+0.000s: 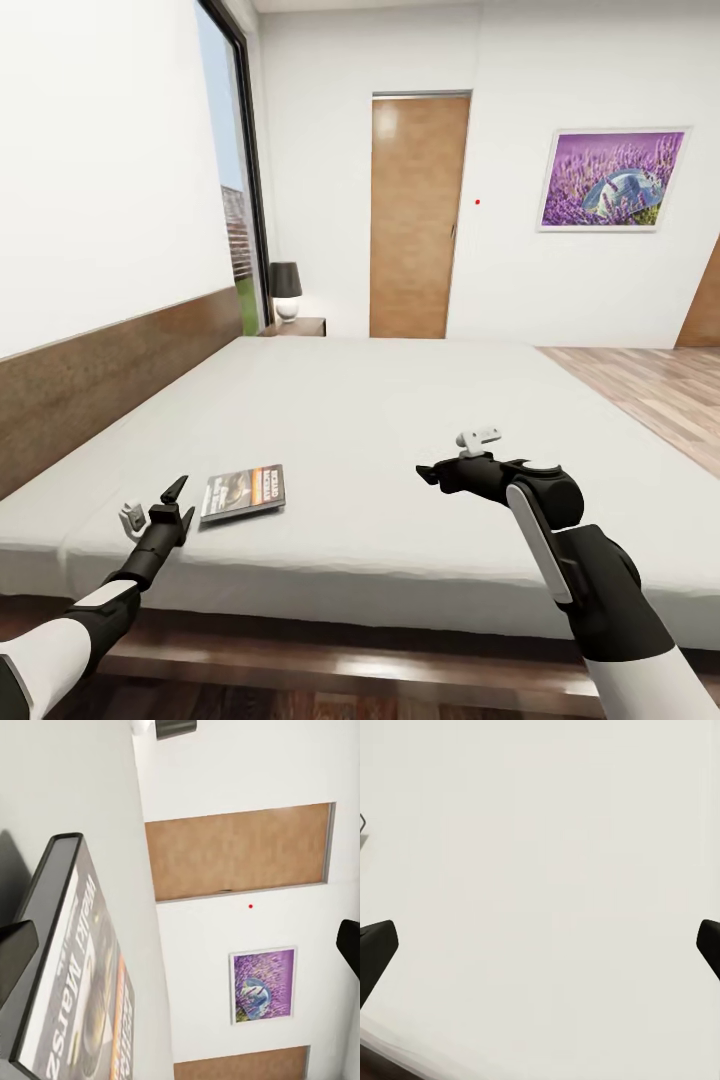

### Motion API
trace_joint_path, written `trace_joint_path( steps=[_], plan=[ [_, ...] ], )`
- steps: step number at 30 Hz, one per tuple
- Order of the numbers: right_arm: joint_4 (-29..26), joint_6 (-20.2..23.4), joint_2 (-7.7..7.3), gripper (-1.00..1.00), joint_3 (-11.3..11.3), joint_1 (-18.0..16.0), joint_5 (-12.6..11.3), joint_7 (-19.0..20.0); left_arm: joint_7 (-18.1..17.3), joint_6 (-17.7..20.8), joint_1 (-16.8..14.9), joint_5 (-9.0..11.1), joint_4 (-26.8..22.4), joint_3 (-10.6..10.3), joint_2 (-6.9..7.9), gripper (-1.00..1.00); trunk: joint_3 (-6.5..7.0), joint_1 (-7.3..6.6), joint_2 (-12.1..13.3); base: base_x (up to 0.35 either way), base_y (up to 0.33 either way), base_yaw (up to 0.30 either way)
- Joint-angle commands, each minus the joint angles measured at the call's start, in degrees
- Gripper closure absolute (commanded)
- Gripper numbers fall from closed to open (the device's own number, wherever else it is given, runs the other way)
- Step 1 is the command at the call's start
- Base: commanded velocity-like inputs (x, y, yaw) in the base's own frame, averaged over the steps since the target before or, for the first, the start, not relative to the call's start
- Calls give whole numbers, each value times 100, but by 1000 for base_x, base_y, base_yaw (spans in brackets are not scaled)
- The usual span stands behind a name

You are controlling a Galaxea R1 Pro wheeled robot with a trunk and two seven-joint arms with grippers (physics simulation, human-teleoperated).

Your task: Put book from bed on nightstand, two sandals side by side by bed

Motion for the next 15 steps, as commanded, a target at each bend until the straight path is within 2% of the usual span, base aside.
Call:
trace_joint_path(
  steps=[1,8,15],
  plan=[
    [-4,22,-4,-100,4,-5,-9,1,-18,60,-3,60,0,-30,2,-100,-6,-1,-3,8,-4,0],
    [-4,22,-5,-100,4,-5,-9,1,-21,64,0,59,0,-30,3,-100,-6,-1,-3,24,-2,0],
    [-4,22,-8,-100,4,-5,-9,1,-23,65,1,60,0,-30,3,-100,-6,-1,-3,162,-18,0]
  ],
)
